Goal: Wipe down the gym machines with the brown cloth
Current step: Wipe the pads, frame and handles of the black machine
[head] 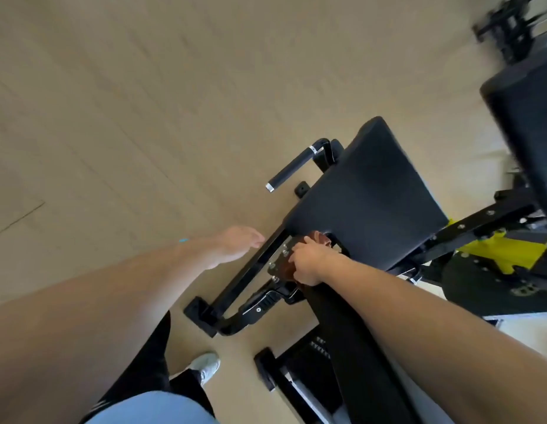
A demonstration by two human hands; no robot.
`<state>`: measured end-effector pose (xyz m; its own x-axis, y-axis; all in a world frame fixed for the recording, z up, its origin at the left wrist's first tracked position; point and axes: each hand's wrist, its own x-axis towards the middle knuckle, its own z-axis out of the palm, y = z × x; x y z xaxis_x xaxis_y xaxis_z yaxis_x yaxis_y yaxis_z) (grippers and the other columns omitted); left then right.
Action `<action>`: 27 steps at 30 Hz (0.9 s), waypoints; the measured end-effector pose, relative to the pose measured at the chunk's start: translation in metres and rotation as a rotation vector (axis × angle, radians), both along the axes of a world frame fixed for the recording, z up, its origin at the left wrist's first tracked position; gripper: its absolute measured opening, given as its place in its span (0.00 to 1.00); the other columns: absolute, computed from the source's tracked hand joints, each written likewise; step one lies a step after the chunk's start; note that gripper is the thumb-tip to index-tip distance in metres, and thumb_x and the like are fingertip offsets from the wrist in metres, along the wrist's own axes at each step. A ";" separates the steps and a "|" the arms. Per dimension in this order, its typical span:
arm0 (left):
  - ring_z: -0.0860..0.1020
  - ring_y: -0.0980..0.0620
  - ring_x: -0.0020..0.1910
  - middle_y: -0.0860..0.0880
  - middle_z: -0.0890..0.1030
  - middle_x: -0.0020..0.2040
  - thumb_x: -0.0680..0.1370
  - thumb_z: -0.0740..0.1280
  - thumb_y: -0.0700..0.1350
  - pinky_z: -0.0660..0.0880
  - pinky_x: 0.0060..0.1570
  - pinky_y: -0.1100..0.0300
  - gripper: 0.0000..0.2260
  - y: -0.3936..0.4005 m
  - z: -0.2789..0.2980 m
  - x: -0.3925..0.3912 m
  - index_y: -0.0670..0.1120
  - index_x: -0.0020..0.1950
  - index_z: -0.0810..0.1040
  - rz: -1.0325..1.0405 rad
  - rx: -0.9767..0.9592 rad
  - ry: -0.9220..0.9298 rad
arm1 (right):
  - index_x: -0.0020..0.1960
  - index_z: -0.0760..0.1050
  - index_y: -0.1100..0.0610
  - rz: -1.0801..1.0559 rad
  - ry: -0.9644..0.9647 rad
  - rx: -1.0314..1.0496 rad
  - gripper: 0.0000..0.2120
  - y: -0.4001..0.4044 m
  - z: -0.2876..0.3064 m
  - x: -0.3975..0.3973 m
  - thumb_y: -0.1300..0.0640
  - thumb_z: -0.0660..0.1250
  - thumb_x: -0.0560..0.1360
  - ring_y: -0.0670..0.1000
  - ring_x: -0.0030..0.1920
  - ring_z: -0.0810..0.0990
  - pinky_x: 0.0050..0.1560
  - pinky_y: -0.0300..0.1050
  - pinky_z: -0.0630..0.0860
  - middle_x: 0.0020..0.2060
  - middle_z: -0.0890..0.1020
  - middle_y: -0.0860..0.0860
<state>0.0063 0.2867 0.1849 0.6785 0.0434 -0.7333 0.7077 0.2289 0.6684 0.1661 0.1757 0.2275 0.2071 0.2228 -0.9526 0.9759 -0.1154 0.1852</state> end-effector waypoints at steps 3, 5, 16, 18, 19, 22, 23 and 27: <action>0.71 0.48 0.70 0.47 0.74 0.72 0.86 0.53 0.42 0.65 0.71 0.52 0.17 0.000 -0.029 0.003 0.45 0.73 0.71 0.012 -0.045 0.038 | 0.73 0.73 0.54 0.039 -0.024 -0.024 0.23 -0.003 -0.048 0.012 0.53 0.66 0.78 0.63 0.76 0.60 0.76 0.64 0.60 0.73 0.70 0.54; 0.72 0.48 0.70 0.47 0.75 0.71 0.85 0.54 0.41 0.66 0.73 0.49 0.17 -0.006 -0.052 0.000 0.45 0.73 0.72 0.006 -0.057 0.079 | 0.72 0.74 0.54 0.025 -0.018 -0.014 0.23 -0.004 -0.069 0.016 0.54 0.66 0.78 0.63 0.76 0.59 0.76 0.65 0.60 0.72 0.70 0.54; 0.76 0.49 0.63 0.48 0.78 0.67 0.86 0.55 0.46 0.68 0.58 0.59 0.16 -0.024 -0.077 -0.027 0.47 0.72 0.74 -0.008 -0.139 0.205 | 0.63 0.77 0.59 0.032 -0.005 -0.134 0.18 0.015 -0.082 0.018 0.53 0.65 0.77 0.65 0.68 0.73 0.74 0.63 0.64 0.62 0.79 0.59; 0.77 0.49 0.62 0.49 0.79 0.66 0.85 0.56 0.45 0.70 0.60 0.58 0.15 -0.018 -0.063 -0.027 0.49 0.70 0.75 0.002 -0.089 0.185 | 0.59 0.78 0.58 0.051 0.009 -0.117 0.13 0.018 -0.051 0.006 0.54 0.64 0.78 0.61 0.58 0.79 0.67 0.59 0.73 0.56 0.82 0.57; 0.78 0.50 0.61 0.49 0.80 0.65 0.85 0.56 0.45 0.72 0.61 0.57 0.14 -0.016 -0.055 -0.027 0.49 0.69 0.75 0.013 -0.069 0.169 | 0.57 0.78 0.58 0.046 0.019 -0.107 0.11 0.019 -0.032 -0.001 0.54 0.64 0.78 0.59 0.54 0.80 0.64 0.57 0.76 0.53 0.82 0.55; 0.78 0.48 0.60 0.52 0.80 0.61 0.85 0.58 0.47 0.73 0.61 0.52 0.12 -0.015 -0.025 -0.020 0.50 0.64 0.77 0.036 -0.052 0.128 | 0.58 0.79 0.58 0.027 0.060 -0.081 0.11 0.017 0.025 -0.022 0.53 0.64 0.79 0.57 0.53 0.80 0.62 0.54 0.78 0.51 0.82 0.54; 0.78 0.47 0.61 0.52 0.81 0.58 0.84 0.59 0.46 0.72 0.63 0.49 0.09 -0.013 -0.020 -0.017 0.50 0.59 0.78 0.055 -0.053 0.124 | 0.59 0.79 0.57 -0.004 0.076 -0.085 0.13 0.019 0.039 -0.030 0.52 0.65 0.79 0.57 0.53 0.81 0.61 0.53 0.78 0.50 0.82 0.54; 0.80 0.50 0.55 0.49 0.82 0.58 0.85 0.58 0.47 0.75 0.52 0.56 0.09 -0.017 0.031 -0.002 0.53 0.56 0.78 0.112 0.011 0.043 | 0.57 0.81 0.56 -0.065 0.180 -0.132 0.13 0.010 0.105 -0.066 0.52 0.62 0.80 0.54 0.46 0.79 0.46 0.47 0.74 0.46 0.81 0.52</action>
